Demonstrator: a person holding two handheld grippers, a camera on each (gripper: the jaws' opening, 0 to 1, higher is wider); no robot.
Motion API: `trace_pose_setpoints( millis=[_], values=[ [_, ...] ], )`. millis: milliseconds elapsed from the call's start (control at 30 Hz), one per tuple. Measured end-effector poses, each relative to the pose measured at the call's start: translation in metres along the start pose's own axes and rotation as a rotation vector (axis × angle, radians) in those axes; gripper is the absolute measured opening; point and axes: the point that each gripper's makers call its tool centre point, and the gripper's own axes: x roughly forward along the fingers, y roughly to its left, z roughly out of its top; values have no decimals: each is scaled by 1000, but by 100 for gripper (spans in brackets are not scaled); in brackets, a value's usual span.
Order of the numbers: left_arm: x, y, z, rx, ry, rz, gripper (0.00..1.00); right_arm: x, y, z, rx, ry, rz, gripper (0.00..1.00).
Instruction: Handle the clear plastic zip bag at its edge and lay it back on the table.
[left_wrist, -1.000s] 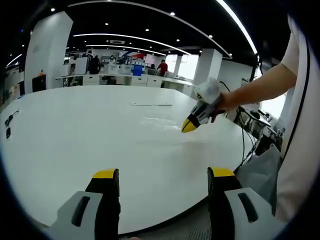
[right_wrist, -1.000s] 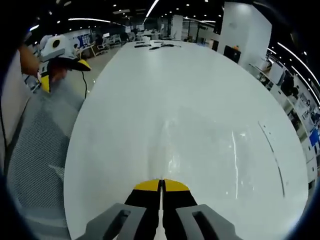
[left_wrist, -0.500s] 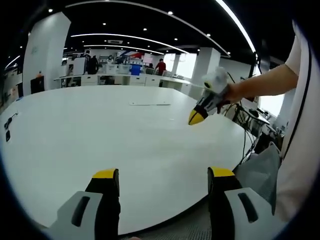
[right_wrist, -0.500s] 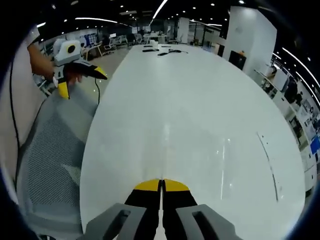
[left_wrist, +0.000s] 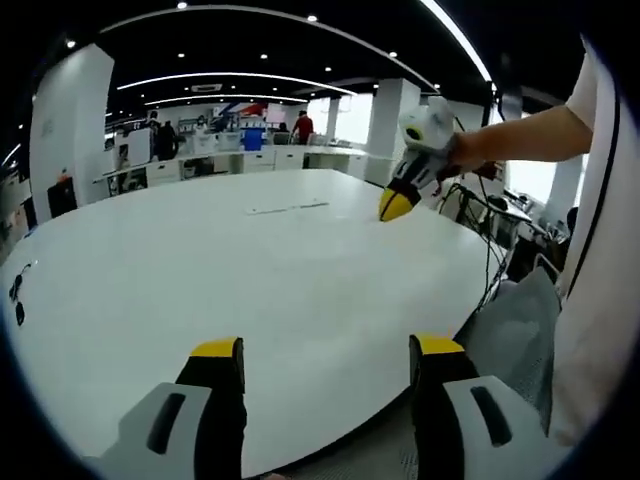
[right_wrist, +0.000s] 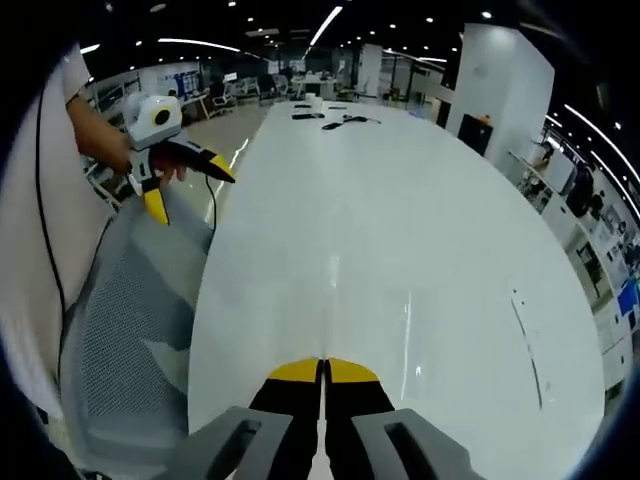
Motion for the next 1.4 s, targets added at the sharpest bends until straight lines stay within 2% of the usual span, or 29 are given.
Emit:
trace_pose_setpoints(
  millis=[233,567,800,1200,1267,1400],
  values=[
    [-3,-1,15,92,-5,-8,63,-17,4,11,-14,-17,-19,0],
    [-6,-3,32,163,-21,-21,60,-41,16,21,-18,-44,-11,0],
    [-6,-7,44,226,-17,-64,54,-52,23,23,-28,-48,6,0],
    [-5,-7,88,339,-34,-132,43,-72,31,37,-28,-87,18,0],
    [-1,-9,95,390,-25,-166,40,-74,32,38,-29,-92,20,0],
    [3,-15,112,432,-29,-205,37,-76,35,41,-31,-101,22,0]
  ],
)
